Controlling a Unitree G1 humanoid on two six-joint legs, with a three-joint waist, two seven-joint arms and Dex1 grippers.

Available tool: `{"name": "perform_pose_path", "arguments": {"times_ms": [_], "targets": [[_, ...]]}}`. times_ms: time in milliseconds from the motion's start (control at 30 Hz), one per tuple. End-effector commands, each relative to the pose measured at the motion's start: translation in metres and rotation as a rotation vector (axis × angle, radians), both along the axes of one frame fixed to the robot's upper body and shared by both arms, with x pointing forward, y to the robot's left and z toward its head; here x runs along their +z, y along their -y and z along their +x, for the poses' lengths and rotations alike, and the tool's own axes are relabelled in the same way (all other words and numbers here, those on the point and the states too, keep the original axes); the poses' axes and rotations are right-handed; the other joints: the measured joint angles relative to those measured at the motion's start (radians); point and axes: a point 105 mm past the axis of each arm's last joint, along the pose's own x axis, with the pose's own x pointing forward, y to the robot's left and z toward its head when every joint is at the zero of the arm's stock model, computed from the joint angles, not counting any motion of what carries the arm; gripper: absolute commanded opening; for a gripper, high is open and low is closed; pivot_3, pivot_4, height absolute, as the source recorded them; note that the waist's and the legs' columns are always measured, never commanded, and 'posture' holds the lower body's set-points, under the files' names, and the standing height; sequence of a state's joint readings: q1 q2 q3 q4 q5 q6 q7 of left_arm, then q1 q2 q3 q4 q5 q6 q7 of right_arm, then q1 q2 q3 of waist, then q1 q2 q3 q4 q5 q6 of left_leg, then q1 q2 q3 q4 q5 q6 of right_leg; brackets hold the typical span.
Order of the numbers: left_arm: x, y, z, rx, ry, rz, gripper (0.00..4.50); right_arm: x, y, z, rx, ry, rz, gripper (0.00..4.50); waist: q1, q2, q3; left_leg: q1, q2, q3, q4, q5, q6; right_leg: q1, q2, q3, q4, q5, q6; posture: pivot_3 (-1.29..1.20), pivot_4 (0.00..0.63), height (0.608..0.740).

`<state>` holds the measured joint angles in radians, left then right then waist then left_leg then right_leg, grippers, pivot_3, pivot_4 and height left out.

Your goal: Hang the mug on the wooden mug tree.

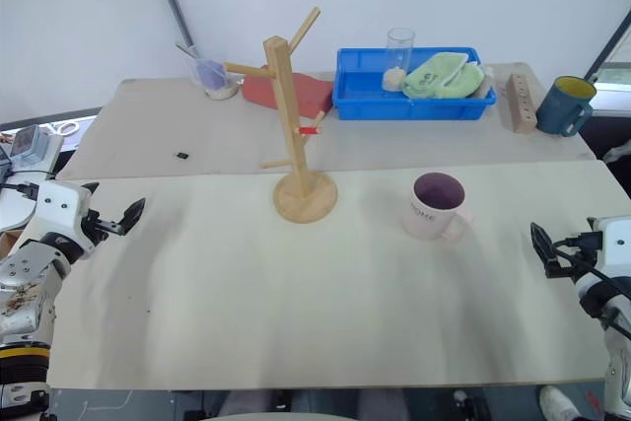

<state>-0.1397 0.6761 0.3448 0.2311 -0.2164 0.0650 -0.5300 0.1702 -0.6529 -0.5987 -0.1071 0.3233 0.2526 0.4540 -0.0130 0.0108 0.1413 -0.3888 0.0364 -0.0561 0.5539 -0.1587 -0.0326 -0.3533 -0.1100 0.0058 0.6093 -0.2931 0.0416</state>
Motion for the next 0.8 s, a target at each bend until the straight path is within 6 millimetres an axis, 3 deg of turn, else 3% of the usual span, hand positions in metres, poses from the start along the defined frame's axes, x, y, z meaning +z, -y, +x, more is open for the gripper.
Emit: {"name": "perform_pose_path", "arguments": {"times_ms": [33, 167, 367, 433, 533, 667, 800], "targets": [[0.017, 0.001, -0.003, -0.038, 0.051, 0.006, 4.5, 0.01, -0.002, 0.002, 0.012, 0.038, -0.023, 4.46, 0.0, 0.0, 0.0, 0.0, 0.0, 0.0, 0.0, 0.0, 0.0, 0.0, 0.0, 0.0, 0.0, 0.0, 0.0, 0.0, 0.15, 0.72], [0.023, 0.011, -0.007, -0.127, 0.075, -0.001, 4.5, 0.009, -0.001, 0.001, 0.009, 0.038, -0.024, 4.46, -0.001, 0.0, 0.0, 0.0, 0.0, 0.0, 0.0, 0.0, 0.0, 0.0, 0.0, 0.001, 0.0, 0.0, 0.0, 0.0, 0.15, 0.72], [0.025, 0.007, -0.008, -0.128, 0.076, -0.017, 4.5, 0.009, 0.0, -0.001, 0.006, 0.036, -0.025, 4.46, 0.0, 0.0, 0.0, 0.0, 0.0, 0.001, 0.0, 0.0, 0.0, 0.0, 0.0, 0.001, 0.0, 0.0, 0.0, 0.0, 0.15, 0.72], [0.027, 0.017, -0.012, -0.21, 0.063, -0.09, 4.5, 0.008, 0.001, -0.001, 0.004, 0.035, -0.025, 4.46, 0.0, 0.0, 0.0, 0.0, 0.0, 0.001, 0.0, 0.0, 0.0, 0.0, 0.0, 0.001, 0.0, 0.0, 0.0, 0.0, 0.15, 0.72], [0.031, 0.06, -0.018, -0.468, -0.004, -0.093, 4.5, 0.011, -0.001, -0.006, 0.005, 0.041, -0.027, 4.46, 0.001, -0.001, 0.001, 0.0, 0.0, 0.001, 0.0, 0.0, 0.0, 0.0, 0.0, 0.001, -0.001, 0.0, 0.0, 0.0, 0.15, 0.72], [0.051, 0.126, -0.022, -0.79, -0.049, -0.128, 4.5, 0.018, -0.012, -0.017, 0.029, 0.053, -0.037, 4.46, 0.015, -0.001, 0.001, -0.002, 0.0, 0.003, 0.0, 0.0, 0.0, 0.0, -0.001, 0.001, 0.0, 0.0, 0.0, 0.0, 0.15, 0.72], [0.071, 0.18, -0.036, -1.104, -0.082, -0.129, 4.5, 0.009, -0.041, -0.035, 0.083, 0.02, 0.012, 4.46, 0.018, -0.001, 0.001, -0.002, 0.0, 0.003, 0.0, 0.0, 0.0, 0.0, 0.0, 0.001, -0.001, 0.0, 0.0, 0.0, 0.15, 0.72]]}}
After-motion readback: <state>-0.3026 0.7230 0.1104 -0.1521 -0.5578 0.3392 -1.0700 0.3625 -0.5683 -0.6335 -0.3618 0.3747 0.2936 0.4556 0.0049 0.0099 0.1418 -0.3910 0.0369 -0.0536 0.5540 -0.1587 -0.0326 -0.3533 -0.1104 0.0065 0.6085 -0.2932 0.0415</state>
